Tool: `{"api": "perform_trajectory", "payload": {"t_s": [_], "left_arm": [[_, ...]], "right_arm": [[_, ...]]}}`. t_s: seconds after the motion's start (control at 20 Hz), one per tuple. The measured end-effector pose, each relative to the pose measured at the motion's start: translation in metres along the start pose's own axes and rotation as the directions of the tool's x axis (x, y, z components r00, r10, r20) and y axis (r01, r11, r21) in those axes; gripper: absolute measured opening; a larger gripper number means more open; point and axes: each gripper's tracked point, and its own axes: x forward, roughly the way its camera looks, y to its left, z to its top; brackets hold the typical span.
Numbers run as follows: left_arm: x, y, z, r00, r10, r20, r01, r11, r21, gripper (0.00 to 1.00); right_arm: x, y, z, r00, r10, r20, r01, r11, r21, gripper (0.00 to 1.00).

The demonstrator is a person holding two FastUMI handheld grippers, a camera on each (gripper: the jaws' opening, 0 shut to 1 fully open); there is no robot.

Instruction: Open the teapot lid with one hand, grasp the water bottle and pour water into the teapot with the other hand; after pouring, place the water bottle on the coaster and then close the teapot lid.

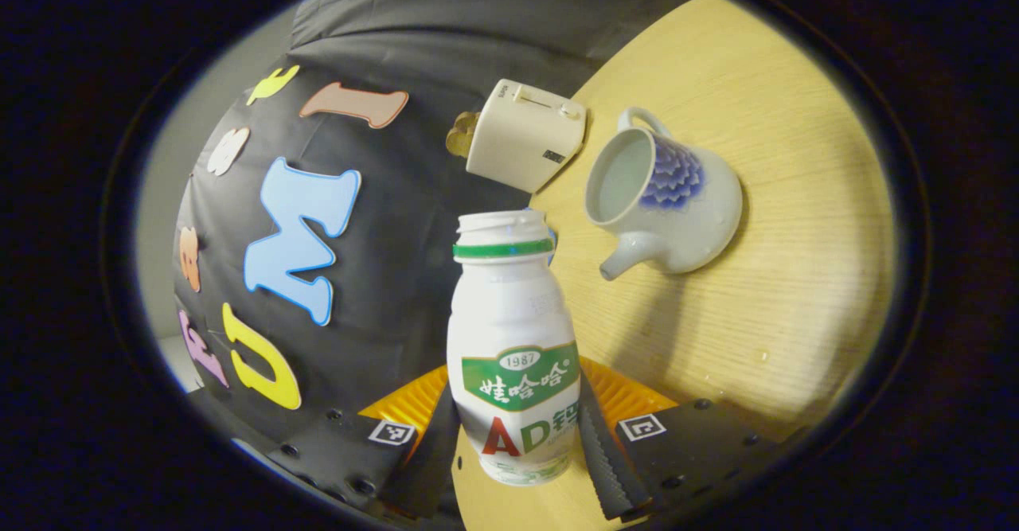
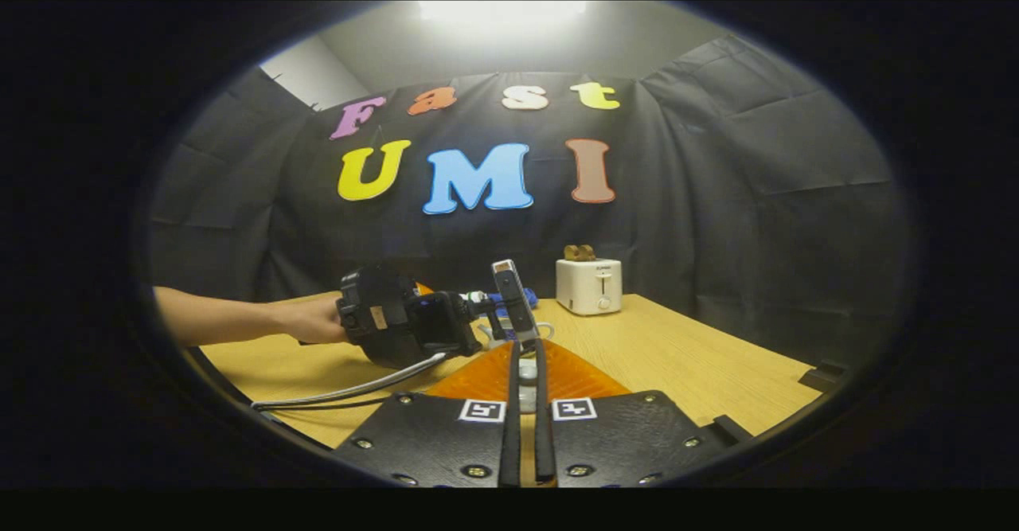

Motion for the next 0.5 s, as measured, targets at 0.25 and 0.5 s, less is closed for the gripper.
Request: {"api": "perform_trajectory", "payload": {"t_s": [0.25, 0.5], "left_arm": [[-0.003, -0.01, 0.011, 1.0, -0.026, -0.005, 0.027, 0.997, 0.071, 0.84], [-0.006, -0.01, 0.016, 1.0, -0.024, -0.011, 0.025, 0.991, 0.134, 0.78]], "right_arm": [[-0.003, -0.002, 0.001, 1.0, -0.001, 0.007, 0.001, 1.0, 0.002, 0.07], [-0.006, -0.007, 0.002, 1.0, -0.007, 0.013, 0.007, 1.0, 0.004, 0.07]]}}
